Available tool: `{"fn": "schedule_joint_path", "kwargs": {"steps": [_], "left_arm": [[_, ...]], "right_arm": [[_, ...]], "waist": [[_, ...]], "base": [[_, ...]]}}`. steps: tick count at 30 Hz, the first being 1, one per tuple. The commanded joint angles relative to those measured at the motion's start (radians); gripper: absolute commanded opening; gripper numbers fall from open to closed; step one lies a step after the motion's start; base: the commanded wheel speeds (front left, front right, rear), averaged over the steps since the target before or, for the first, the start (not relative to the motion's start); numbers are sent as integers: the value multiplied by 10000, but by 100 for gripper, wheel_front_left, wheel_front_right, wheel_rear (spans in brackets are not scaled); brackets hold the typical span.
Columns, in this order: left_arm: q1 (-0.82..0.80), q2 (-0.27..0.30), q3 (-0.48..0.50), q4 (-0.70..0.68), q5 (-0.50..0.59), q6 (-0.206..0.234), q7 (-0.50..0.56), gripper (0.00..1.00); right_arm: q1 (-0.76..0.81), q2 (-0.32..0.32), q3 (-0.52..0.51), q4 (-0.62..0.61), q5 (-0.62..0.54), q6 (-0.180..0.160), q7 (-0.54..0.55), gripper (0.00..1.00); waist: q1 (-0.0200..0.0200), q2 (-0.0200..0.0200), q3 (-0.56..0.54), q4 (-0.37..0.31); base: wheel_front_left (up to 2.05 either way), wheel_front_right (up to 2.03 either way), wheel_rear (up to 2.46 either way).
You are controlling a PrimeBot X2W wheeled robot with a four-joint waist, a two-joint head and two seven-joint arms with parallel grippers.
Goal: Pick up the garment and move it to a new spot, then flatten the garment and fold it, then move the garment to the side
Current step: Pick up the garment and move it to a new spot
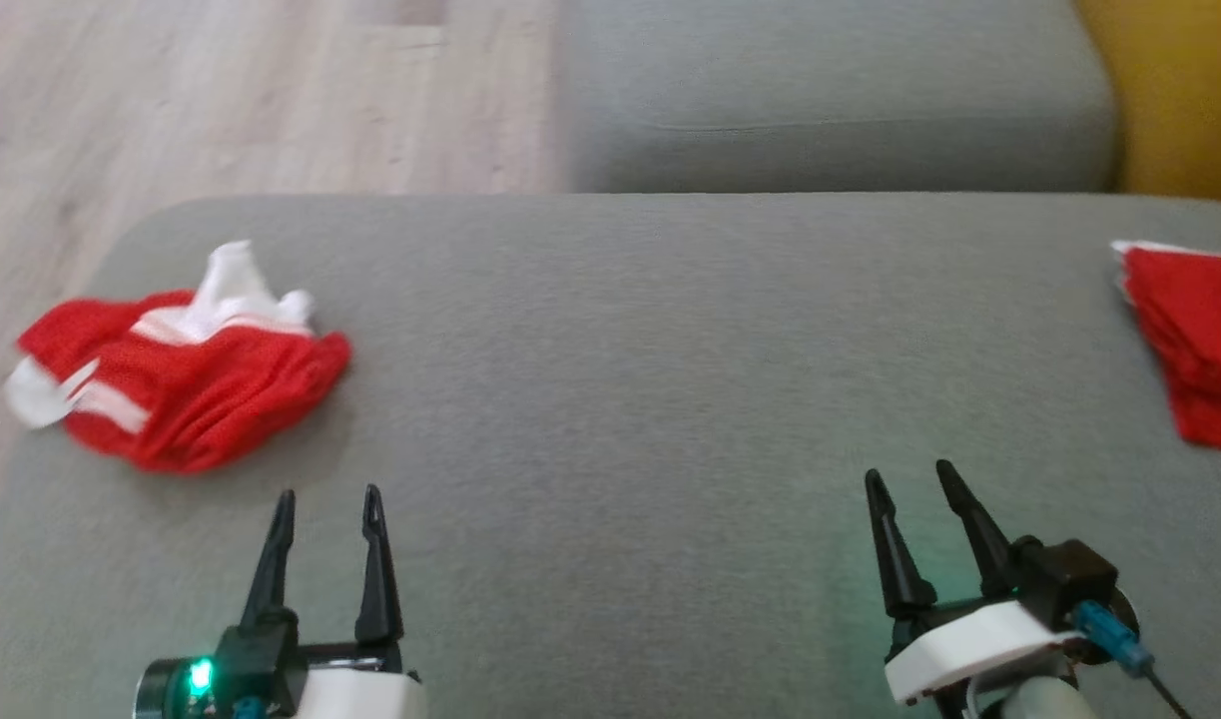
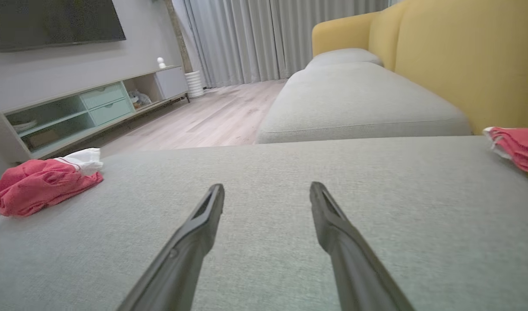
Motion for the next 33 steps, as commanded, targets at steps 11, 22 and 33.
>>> {"fn": "schedule_joint_path", "kwargs": {"steps": [11,22,33], "left_arm": [[-304,-15,902,-768,426,44,-51,100],[-2676,199,1436,-803,629,-722,-51,100],[-7187,428,1370,3624,351,-1542,574,100]], "right_arm": [[-345,28,-120,-422,-96,-9,-108,100],[-779,-861,-569,-863,-330,-9,-108,100],[-1505,-2590,-620,-1449,-578,-9,-109,100]], "waist": [[0,-1,439,3334],[0,-1,2082,4437],[0,-1,4420,3919]], "base": [[0,0,0],[0,0,0],[0,0,0]]}}
